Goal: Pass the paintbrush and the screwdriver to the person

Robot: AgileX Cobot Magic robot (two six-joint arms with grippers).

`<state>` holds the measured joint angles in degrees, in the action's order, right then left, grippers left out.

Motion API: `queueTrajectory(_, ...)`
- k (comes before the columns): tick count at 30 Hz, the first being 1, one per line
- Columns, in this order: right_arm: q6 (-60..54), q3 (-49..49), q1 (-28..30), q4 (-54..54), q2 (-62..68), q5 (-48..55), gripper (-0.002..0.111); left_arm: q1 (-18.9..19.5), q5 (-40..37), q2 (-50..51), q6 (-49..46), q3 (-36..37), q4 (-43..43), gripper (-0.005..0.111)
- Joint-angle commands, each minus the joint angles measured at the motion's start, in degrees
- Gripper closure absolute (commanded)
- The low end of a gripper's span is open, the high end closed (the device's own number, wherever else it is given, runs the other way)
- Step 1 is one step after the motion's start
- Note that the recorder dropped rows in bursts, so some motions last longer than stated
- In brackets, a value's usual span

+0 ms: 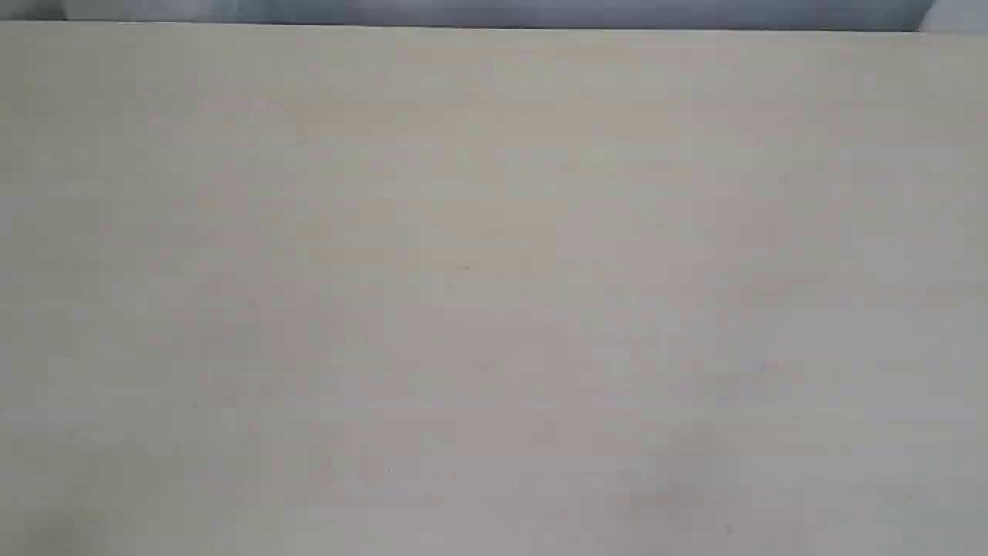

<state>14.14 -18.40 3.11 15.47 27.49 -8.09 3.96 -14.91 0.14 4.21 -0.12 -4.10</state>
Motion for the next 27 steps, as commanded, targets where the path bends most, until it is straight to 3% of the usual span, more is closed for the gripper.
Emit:
queueTrajectory(1,0.05,7.01,3.09,0.2,-4.62,-3.62,0.104,-0.32,0.58,-0.14,0.12,0.12,0.22,0.107)
queueTrajectory(11,-0.05,18.09,7.08,-3.22,-13.99,-2.82,0.104,-0.32,0.58,-0.14,0.12,0.12,0.22,0.107)
queueTrajectory(27,0.06,18.4,7.37,-4.12,-19.26,0.51,0.104,-0.32,0.61,-0.14,0.12,0.12,0.03,0.107)
